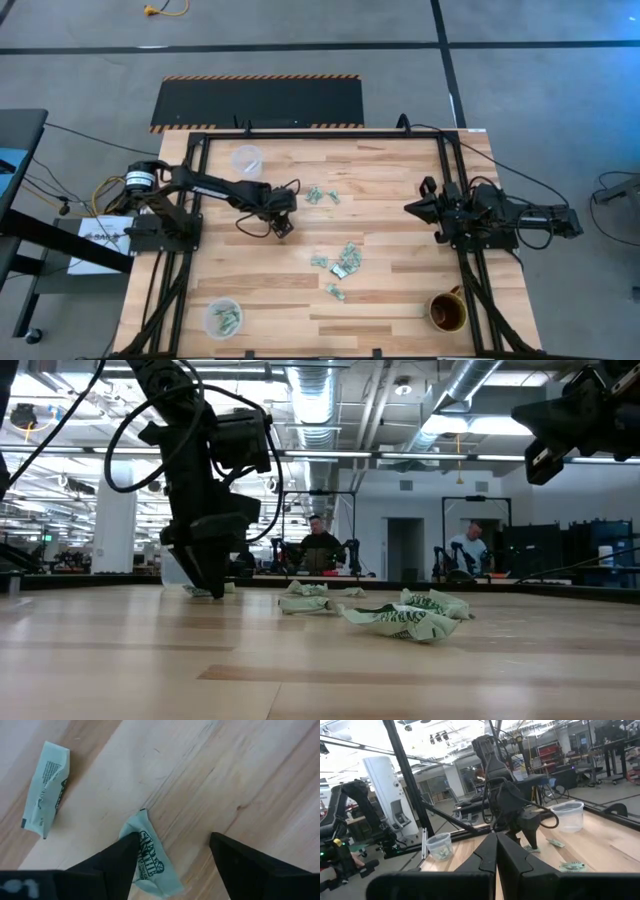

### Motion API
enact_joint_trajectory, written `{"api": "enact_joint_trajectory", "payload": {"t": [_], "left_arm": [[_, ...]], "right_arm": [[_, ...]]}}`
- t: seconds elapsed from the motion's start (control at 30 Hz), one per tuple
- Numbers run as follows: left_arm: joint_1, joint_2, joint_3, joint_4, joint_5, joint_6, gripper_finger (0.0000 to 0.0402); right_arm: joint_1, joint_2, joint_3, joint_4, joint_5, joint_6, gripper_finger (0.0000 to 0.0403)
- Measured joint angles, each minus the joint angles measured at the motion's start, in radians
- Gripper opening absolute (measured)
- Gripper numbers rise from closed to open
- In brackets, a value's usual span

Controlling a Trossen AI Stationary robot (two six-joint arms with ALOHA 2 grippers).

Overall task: Pick and place Stevia / Truvia into bins
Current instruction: Put the stevia packet into the bottom transparent container

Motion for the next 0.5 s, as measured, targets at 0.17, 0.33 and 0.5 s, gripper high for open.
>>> {"api": "enact_joint_trajectory", "payload": {"t": [0.17,0.33,0.5], "left_arm": [[-0.003,0.005,0.059,-0.1,0.003,0.0,0.0245],[-0.004,0.004,0.106,-0.192,-0.034,0.005,0.0245],[-0.004,0.003,0.101,-0.276,-0.08,-0.031,0.0245]], "right_arm": [[0.0,0.0,0.0,0.0,0.0,0.0,0.0],[0.0,0.0,0.0,0.0,0.0,0.0,0.0],[0.0,0.0,-0.001,0.0,0.0,0.0,0.0]]}}
